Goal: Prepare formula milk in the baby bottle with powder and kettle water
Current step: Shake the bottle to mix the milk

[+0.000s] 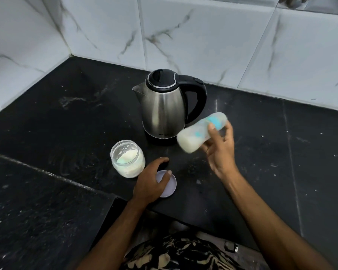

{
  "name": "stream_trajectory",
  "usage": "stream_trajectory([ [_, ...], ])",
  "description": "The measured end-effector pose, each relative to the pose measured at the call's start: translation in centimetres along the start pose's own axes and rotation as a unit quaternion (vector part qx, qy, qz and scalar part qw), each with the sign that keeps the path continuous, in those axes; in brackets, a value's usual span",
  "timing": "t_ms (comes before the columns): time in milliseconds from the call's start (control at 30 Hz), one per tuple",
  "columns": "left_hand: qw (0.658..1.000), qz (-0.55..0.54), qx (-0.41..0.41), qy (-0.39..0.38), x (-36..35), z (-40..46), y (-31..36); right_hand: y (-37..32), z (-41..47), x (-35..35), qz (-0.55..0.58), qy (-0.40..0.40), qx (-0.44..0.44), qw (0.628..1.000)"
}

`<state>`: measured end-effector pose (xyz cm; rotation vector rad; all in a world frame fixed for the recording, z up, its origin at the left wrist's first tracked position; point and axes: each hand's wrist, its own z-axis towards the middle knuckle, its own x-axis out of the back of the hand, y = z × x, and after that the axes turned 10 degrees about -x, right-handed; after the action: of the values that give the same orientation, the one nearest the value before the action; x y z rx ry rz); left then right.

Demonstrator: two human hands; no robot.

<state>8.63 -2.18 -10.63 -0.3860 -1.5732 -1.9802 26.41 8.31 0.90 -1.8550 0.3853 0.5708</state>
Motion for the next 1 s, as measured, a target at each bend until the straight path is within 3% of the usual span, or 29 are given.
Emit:
stream_trajectory([
  [100, 1.000, 0.004, 0.000, 0.000, 0.1, 0.0, 0.2, 0.5, -0.3, -0.2, 0.017, 0.003, -0.013, 1.000],
  [233, 1.000, -0.026, 0.012, -0.004, 0.0, -0.1, 0.2, 2.5, -2.0, 0.0, -0.195, -0.120, -0.044, 0.972],
  [400, 1.000, 0.001, 0.003, -0.005, 0.1, 0.0, 0.3, 0.6, -0.2, 0.0, 0.029, 0.027, 0.001, 0.999],
  [467, 1.000, 0.004, 0.003, -0.007, 0.1, 0.1, 0.2, 0.8, -0.6, 0.0, -0.001, 0.009, -0.006, 1.000],
  [600, 1.000, -0.001, 0.011, -0.013, -0.1, 0.1, -0.4, 1.5, -2.0, 0.0, -0.171, -0.090, -0.033, 0.981],
  [733, 1.000, 0.006, 0.003, -0.006, 0.0, 0.1, 0.0, 0.1, 0.0, 0.2, 0.010, 0.026, 0.012, 1.000],
  [800, 1.000, 0.004, 0.005, -0.010, 0.1, 0.2, 0.3, 0.4, 0.2, 0.0, 0.037, 0.033, 0.012, 0.999],
  [933, 1.000, -0.013, 0.012, 0.002, 0.0, -0.1, 0.2, 2.8, -2.0, -0.7, -0.175, -0.104, -0.043, 0.978],
  [1000, 1.000, -0.021, 0.021, 0.002, 0.0, -0.2, 0.2, 2.6, -1.9, -0.7, -0.172, -0.105, -0.028, 0.979],
])
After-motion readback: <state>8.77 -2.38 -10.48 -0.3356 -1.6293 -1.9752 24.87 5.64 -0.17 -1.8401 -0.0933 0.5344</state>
